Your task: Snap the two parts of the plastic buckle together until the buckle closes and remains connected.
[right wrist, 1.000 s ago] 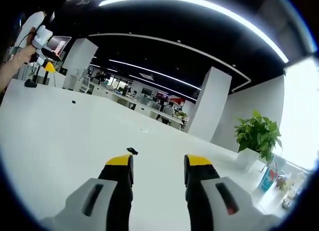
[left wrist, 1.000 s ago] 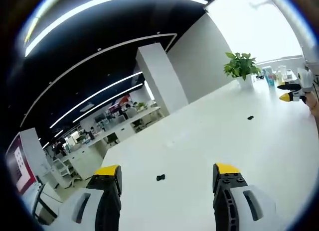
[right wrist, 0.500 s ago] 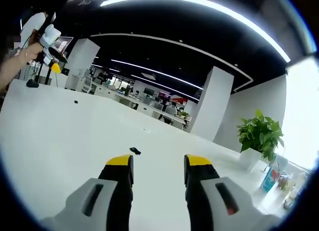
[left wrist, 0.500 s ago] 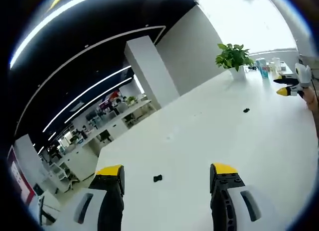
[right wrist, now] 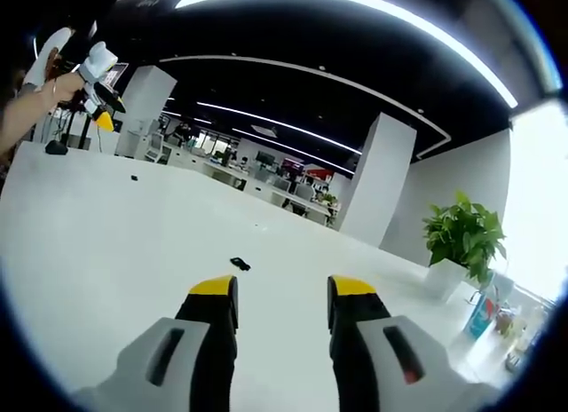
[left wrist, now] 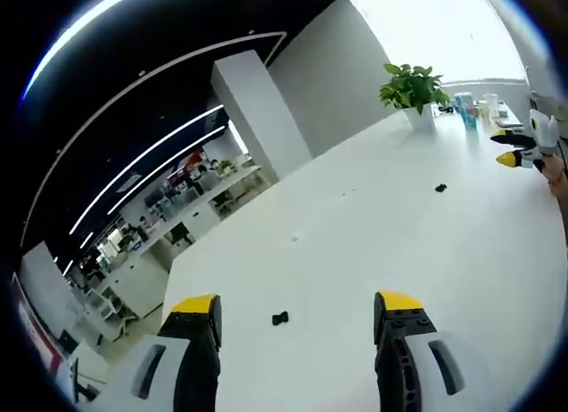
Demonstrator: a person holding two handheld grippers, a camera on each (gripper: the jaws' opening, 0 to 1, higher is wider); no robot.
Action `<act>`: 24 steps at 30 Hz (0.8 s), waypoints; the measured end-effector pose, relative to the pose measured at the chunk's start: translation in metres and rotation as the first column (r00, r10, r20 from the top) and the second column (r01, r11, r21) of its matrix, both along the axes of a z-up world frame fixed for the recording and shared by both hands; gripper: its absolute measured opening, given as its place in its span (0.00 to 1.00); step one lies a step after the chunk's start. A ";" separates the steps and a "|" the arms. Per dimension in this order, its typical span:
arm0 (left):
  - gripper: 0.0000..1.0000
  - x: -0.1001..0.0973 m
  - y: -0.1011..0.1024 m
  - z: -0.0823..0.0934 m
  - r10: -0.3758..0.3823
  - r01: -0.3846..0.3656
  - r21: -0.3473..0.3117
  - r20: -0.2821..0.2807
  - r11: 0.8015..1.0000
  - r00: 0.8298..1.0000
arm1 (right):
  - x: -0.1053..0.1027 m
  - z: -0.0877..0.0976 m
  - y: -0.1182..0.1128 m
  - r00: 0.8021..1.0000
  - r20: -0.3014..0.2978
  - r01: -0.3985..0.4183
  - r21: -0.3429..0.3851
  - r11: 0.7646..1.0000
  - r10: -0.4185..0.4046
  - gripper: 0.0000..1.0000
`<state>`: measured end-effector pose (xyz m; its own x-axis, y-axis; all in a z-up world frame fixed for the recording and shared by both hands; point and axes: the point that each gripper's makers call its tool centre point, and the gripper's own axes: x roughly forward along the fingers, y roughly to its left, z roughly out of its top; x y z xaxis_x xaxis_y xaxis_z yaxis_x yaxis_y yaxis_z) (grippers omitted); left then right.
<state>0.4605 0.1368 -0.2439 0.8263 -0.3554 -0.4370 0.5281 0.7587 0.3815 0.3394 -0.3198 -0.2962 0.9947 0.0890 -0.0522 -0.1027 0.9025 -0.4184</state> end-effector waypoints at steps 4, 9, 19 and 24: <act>0.71 0.005 0.000 -0.006 -0.013 0.014 0.010 -0.027 1.000 1.000 | 0.002 -0.003 -0.001 1.000 -0.014 0.004 0.001 1.000 -0.004 0.40; 0.71 0.010 -0.006 -0.011 -0.050 0.046 -0.065 -0.073 0.997 0.996 | 0.002 -0.005 -0.002 1.000 -0.022 0.011 0.000 1.000 -0.011 0.40; 0.72 0.021 -0.004 -0.017 -0.072 0.069 -0.039 -0.084 0.997 0.994 | 0.003 -0.008 -0.006 0.999 -0.038 0.031 -0.001 1.000 -0.031 0.39; 0.72 0.029 -0.003 -0.024 -0.064 0.064 0.002 -0.103 0.998 0.993 | 0.003 -0.009 -0.007 0.999 -0.042 0.035 0.002 0.999 -0.035 0.39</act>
<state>0.4899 0.1334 -0.2675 0.7522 -0.4038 -0.5207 0.6124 0.7201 0.3261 0.3428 -0.3266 -0.3051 0.9941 0.0546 -0.0940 -0.0888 0.9068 -0.4121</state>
